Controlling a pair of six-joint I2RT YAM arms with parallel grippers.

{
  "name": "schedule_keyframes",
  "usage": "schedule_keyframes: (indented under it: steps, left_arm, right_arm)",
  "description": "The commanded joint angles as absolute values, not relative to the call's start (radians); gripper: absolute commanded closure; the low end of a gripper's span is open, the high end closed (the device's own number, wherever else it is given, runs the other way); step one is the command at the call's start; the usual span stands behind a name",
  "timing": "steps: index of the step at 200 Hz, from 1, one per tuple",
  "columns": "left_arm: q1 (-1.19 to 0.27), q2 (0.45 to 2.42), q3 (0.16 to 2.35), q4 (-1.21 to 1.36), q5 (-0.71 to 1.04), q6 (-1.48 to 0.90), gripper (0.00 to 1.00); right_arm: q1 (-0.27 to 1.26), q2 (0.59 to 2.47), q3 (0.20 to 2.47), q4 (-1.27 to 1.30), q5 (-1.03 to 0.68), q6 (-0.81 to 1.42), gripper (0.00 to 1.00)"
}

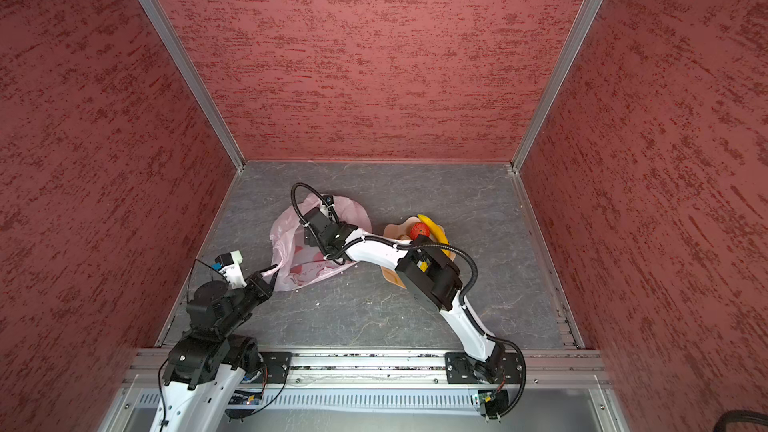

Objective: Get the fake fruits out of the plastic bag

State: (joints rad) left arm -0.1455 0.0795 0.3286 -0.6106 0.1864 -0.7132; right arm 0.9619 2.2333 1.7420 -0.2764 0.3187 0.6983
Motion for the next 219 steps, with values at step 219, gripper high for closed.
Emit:
schedule_keyframes:
  steps: [219]
  left_arm:
    - [-0.150,0.067,0.258,-0.568,0.236,-0.770,1.00]
  right_arm:
    - [0.942,2.362,1.831,-0.284,0.242,0.686,0.25]
